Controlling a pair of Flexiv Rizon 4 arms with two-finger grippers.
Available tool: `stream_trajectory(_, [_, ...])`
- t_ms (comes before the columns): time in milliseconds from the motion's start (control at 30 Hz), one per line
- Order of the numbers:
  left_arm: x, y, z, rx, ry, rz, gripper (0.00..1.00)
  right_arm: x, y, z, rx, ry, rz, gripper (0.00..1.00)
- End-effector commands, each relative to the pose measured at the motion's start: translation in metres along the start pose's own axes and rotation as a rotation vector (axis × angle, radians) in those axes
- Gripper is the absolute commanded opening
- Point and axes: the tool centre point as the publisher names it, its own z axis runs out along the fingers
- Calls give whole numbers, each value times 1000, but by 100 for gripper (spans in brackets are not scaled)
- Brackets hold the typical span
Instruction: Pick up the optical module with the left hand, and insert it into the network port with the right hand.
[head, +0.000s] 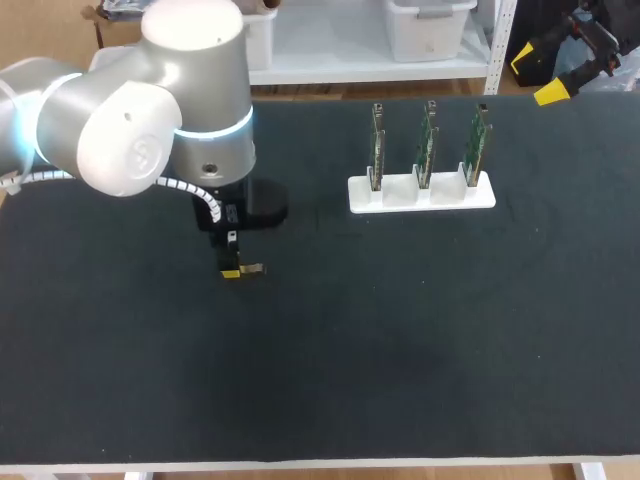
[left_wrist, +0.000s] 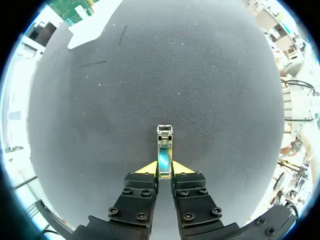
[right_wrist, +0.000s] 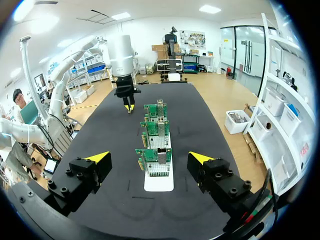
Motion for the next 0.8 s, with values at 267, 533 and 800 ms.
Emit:
stream_trajectory(267, [15, 9, -3, 127, -180, 6, 0, 0, -8, -2, -268, 0, 1, 100])
stream_trajectory(533, [31, 17, -11, 223, -367, -10, 0, 0, -8, -2, -268, 0, 1, 100])
stream_trajectory(800, [40, 24, -26, 232, -483, -57, 0, 0, -8, -2, -268, 0, 1, 100])
